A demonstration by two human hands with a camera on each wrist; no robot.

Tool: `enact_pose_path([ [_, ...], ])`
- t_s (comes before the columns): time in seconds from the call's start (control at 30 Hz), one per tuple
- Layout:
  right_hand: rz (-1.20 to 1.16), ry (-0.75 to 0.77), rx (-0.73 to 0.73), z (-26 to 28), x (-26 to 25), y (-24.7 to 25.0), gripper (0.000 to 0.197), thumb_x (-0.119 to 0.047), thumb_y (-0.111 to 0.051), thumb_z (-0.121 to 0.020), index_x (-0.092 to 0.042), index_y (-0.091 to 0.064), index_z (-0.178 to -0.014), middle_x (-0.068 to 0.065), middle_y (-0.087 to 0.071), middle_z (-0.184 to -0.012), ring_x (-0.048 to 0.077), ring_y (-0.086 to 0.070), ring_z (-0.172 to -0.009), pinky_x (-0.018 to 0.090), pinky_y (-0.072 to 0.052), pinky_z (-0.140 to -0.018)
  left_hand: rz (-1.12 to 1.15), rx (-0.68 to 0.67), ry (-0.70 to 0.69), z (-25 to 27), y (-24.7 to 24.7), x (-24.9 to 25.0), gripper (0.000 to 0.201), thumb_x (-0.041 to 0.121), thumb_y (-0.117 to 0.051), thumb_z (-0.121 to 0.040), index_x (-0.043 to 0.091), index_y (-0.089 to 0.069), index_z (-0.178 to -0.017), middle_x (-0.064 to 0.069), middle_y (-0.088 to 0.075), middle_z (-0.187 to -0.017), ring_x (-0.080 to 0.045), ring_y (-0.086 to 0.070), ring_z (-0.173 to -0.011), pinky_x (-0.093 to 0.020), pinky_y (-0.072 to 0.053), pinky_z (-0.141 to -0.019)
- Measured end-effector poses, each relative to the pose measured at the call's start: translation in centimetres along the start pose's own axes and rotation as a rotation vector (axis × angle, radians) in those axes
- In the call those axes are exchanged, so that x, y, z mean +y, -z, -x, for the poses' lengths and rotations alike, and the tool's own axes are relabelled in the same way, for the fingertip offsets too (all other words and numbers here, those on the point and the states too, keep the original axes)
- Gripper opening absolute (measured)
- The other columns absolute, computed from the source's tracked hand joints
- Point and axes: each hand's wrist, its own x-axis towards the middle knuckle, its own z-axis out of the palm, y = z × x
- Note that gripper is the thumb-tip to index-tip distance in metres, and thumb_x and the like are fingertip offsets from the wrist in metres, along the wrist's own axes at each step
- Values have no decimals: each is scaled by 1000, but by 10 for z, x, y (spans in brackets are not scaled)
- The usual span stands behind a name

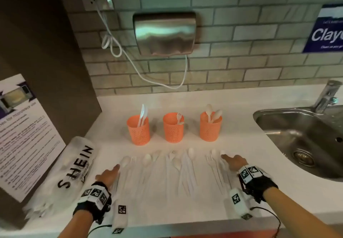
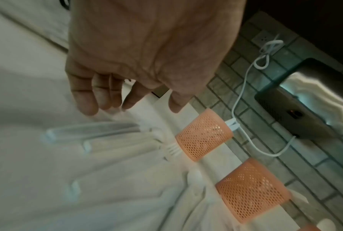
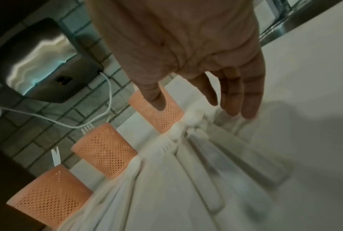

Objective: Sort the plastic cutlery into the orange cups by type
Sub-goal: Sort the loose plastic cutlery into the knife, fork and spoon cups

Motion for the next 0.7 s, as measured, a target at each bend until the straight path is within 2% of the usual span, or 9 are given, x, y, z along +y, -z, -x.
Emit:
enact_pose_path([
  [0.07, 30, 10, -17, 4, -5, -8, 69, -54, -36, -92, 0, -38, -135, 20, -43, -140, 34, -38, -131, 35, -31, -108, -61, -21, -2, 4, -10, 5, 71, 53, -34, -94, 2, -28, -142, -20, -22, -151, -32, -14, -141, -44, -29, -112],
  [0.17, 35, 1, -51, 6, -14, -22, 75, -62, -36, -86, -4, -43, -133, 22, -45, -137, 34, -40, -128, 39, -32, -107, -149, -62, 1, 14, -27, 18, 72, 59, -32, -90, 9, -31, -142, -22, -23, -148, -36, -26, -134, -45, -33, -109],
  [0.23, 77, 8, -70, 11, -23, -29, 76, -63, -36, -86, -5, -41, -135, 23, -41, -139, 35, -37, -130, 39, -31, -108, -217, -84, -24, 27, -40, 26, 71, 59, -32, -90, 12, -28, -143, -22, -19, -148, -38, -31, -132, -44, -31, -110],
  [0.33, 109, 32, -92, 22, -35, -39, 76, -63, -36, -87, -6, -36, -138, 22, -32, -145, 34, -31, -134, 39, -25, -111, -234, -131, -72, 45, -61, 41, 69, 57, -33, -91, 13, -25, -145, -21, -16, -149, -38, -29, -133, -42, -29, -112],
  [0.43, 98, 70, -122, 31, -47, -53, 81, -67, -37, -84, -9, -34, -140, 21, -29, -147, 33, -29, -135, 40, -22, -112, -154, -208, -96, 56, -83, 52, 71, 57, -36, -90, 15, -23, -146, -18, -12, -150, -36, -28, -134, -44, -34, -109],
  [0.57, 87, 121, -111, 41, -61, -70, 86, -69, -42, -79, -8, -34, -140, 20, -26, -146, 35, -32, -132, 39, -27, -109, -34, -285, -135, 73, -102, 64, 67, 51, -37, -92, 15, -22, -146, -15, -10, -151, -32, -29, -134, -41, -43, -102],
  [0.63, 80, 131, -103, 45, -65, -76, 89, -69, -47, -77, -6, -34, -139, 19, -23, -146, 35, -28, -134, 40, -27, -109, 35, -338, -135, 81, -110, 68, 62, 50, -35, -93, 14, -28, -144, -11, -14, -150, -29, -34, -131, -38, -46, -99],
  [0.7, 121, 138, -84, 49, -70, -82, 94, -71, -50, -74, -3, -35, -138, 18, -22, -147, 34, -26, -135, 41, -28, -109, 83, -380, -126, 89, -115, 73, 57, 49, -32, -95, 14, -34, -139, -9, -25, -149, -28, -35, -131, -36, -45, -97],
])
